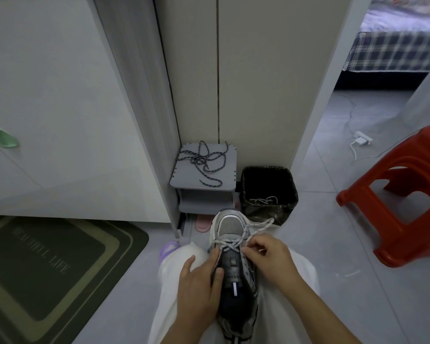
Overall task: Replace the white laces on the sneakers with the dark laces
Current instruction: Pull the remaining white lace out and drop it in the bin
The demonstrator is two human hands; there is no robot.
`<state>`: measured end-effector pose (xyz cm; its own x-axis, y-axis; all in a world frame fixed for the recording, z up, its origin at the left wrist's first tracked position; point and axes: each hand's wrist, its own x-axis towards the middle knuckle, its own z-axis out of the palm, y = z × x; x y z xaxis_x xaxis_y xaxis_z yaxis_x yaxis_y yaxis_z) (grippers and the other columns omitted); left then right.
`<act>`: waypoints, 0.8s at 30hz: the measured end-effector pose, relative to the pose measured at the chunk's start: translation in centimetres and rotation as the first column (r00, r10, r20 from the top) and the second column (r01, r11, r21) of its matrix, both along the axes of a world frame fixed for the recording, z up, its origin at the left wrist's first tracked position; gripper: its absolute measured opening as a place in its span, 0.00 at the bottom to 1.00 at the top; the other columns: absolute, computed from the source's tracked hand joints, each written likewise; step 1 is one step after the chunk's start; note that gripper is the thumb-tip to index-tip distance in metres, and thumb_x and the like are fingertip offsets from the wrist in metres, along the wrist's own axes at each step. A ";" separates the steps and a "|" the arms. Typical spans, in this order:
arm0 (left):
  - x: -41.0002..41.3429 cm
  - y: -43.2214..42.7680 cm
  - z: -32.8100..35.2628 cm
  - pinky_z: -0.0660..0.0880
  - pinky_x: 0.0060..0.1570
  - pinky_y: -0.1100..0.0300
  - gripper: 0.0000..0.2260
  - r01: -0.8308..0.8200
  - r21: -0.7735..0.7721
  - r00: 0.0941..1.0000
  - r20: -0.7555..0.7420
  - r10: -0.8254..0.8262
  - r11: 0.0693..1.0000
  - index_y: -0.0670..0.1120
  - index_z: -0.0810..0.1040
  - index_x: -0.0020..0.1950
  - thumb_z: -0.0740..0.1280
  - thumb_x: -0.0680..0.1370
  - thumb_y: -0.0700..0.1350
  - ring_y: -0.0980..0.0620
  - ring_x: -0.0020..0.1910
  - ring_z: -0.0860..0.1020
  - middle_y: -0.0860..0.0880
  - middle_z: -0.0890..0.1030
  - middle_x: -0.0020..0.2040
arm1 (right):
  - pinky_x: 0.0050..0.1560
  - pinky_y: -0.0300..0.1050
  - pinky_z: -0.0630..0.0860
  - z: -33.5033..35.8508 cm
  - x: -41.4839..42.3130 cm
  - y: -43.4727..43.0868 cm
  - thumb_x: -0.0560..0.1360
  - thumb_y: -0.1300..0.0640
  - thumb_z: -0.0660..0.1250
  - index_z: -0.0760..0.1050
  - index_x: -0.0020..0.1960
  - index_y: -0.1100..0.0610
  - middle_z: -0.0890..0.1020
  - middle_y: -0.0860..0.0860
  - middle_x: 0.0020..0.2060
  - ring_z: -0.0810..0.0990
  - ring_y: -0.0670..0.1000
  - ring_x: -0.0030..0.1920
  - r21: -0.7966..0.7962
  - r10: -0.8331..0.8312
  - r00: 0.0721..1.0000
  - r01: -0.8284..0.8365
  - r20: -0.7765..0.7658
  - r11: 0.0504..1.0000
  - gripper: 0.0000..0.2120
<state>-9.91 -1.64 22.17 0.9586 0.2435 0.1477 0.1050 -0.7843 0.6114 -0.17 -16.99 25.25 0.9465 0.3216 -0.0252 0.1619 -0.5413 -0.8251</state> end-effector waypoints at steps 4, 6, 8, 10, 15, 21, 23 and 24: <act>0.0 0.1 0.3 0.46 0.70 0.67 0.26 -0.001 0.000 1.000 -0.024 0.001 1.000 0.57 0.65 0.71 0.43 0.75 0.58 0.61 0.61 0.72 0.56 0.78 0.62 | 0.38 0.36 0.76 0.3 0.5 0.1 0.78 0.62 0.62 0.71 0.39 0.55 0.83 0.48 0.32 0.81 0.43 0.34 0.294 -0.173 0.971 0.216 -0.166 0.931 0.09; -0.1 0.0 0.5 0.46 0.70 0.67 0.27 0.003 -0.002 1.000 -0.024 -0.003 1.000 0.57 0.64 0.71 0.43 0.75 0.58 0.61 0.61 0.71 0.56 0.78 0.62 | 0.35 0.37 0.78 0.7 1.0 -0.2 0.79 0.64 0.58 0.70 0.43 0.60 0.84 0.48 0.33 0.83 0.46 0.34 0.443 -0.211 0.944 0.308 -0.255 0.842 0.07; -0.1 -0.1 0.5 0.45 0.69 0.68 0.27 0.002 -0.010 1.000 -0.009 -0.002 1.000 0.55 0.65 0.71 0.43 0.75 0.58 0.60 0.61 0.67 0.54 0.79 0.61 | 0.35 0.35 0.78 1.1 0.9 -0.2 0.78 0.65 0.60 0.72 0.44 0.62 0.84 0.50 0.33 0.82 0.45 0.34 0.460 -0.138 0.947 0.265 -0.290 0.847 0.05; -0.1 0.0 0.4 0.46 0.69 0.68 0.27 -0.001 -0.009 1.000 -0.006 0.001 1.000 0.53 0.67 0.71 0.44 0.76 0.57 0.59 0.61 0.67 0.53 0.79 0.61 | 0.38 0.33 0.76 0.9 0.6 0.0 0.73 0.67 0.68 0.76 0.44 0.61 0.84 0.51 0.36 0.81 0.42 0.35 0.389 -0.057 0.955 0.172 -0.291 0.905 0.03; -0.1 0.1 -0.1 0.49 0.70 0.64 0.26 0.015 -0.008 0.999 -0.033 -0.016 1.000 0.53 0.67 0.71 0.45 0.76 0.57 0.59 0.59 0.74 0.54 0.79 0.61 | 0.41 0.29 0.73 0.2 0.3 -0.1 0.69 0.62 0.73 0.78 0.37 0.51 0.82 0.44 0.36 0.80 0.39 0.37 0.086 -0.039 0.990 0.051 -0.133 0.995 0.08; -0.1 0.1 0.3 0.47 0.71 0.65 0.27 0.015 0.001 0.999 -0.043 -0.015 1.000 0.54 0.66 0.72 0.44 0.76 0.57 0.61 0.60 0.72 0.58 0.77 0.62 | 0.35 0.38 0.79 1.3 1.9 -0.8 0.78 0.64 0.60 0.70 0.43 0.61 0.84 0.49 0.32 0.83 0.46 0.34 0.442 -0.212 0.938 0.319 -0.275 0.839 0.06; -0.1 0.1 0.3 0.49 0.71 0.65 0.27 0.018 0.002 0.999 -0.036 -0.018 1.000 0.53 0.67 0.71 0.45 0.76 0.57 0.61 0.60 0.73 0.57 0.78 0.62 | 0.38 0.38 0.77 1.0 2.0 -1.1 0.76 0.61 0.66 0.74 0.41 0.58 0.83 0.47 0.30 0.82 0.43 0.33 0.316 -0.180 0.961 0.240 -0.209 0.918 0.05; -0.1 0.1 0.3 0.50 0.71 0.64 0.27 0.016 0.001 0.999 -0.032 -0.016 1.000 0.52 0.68 0.71 0.45 0.76 0.57 0.60 0.60 0.73 0.56 0.78 0.62 | 0.39 0.37 0.76 0.9 1.7 -1.1 0.73 0.60 0.69 0.77 0.39 0.55 0.83 0.46 0.31 0.81 0.41 0.34 0.237 -0.132 0.972 0.176 -0.192 0.955 0.05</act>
